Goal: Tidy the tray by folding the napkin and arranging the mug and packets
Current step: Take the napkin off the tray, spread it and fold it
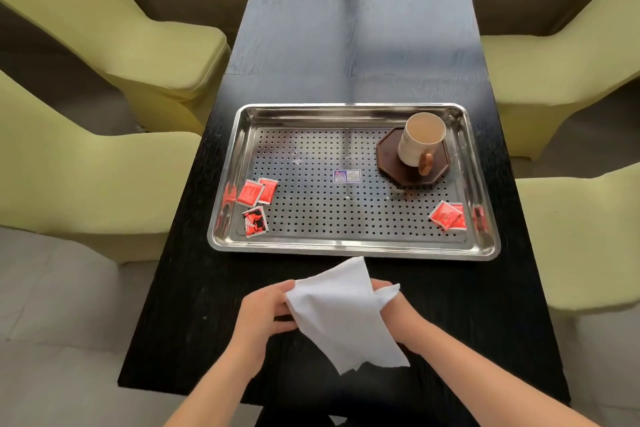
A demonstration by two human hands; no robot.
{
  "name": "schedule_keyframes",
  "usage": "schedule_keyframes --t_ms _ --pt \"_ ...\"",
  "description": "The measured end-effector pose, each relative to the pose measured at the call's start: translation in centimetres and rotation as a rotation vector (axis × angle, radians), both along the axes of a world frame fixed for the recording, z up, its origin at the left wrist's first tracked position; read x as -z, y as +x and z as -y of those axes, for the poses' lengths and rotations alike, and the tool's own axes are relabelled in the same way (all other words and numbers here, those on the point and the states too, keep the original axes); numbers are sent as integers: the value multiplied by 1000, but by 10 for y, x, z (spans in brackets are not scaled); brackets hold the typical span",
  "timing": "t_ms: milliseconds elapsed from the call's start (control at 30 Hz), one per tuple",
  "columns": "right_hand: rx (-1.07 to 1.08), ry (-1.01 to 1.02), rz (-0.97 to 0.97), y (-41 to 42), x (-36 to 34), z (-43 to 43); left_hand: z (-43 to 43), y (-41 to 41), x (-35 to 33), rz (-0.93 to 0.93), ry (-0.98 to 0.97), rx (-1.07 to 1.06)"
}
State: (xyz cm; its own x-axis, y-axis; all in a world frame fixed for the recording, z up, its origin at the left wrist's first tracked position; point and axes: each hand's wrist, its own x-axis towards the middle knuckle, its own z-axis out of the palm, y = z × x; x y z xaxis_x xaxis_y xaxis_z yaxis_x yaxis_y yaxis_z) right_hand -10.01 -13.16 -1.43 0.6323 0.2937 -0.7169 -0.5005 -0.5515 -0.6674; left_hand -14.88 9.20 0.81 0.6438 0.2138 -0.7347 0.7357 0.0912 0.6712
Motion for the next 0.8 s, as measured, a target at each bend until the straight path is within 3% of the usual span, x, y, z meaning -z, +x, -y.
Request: schedule_keyframes --t_ms 167,300,400,500,633,700,800 --pt "82 -97 78 -2 3 18 8 -8 35 29 322 256" --pt "382 -143 53 1 3 38 23 -9 45 45 615 436" --pt "609 -56 36 5 2 47 29 -10 48 8 761 569" --pt "781 82 -35 11 2 45 26 -7 51 29 760 579" --pt "1047 315 -207 21 1 38 15 10 45 110 554 291" --pt "1157 400 -261 25 1 36 11 25 39 52 425 23" --pt "1300 506 -289 31 2 35 7 49 34 -40 73 -407"
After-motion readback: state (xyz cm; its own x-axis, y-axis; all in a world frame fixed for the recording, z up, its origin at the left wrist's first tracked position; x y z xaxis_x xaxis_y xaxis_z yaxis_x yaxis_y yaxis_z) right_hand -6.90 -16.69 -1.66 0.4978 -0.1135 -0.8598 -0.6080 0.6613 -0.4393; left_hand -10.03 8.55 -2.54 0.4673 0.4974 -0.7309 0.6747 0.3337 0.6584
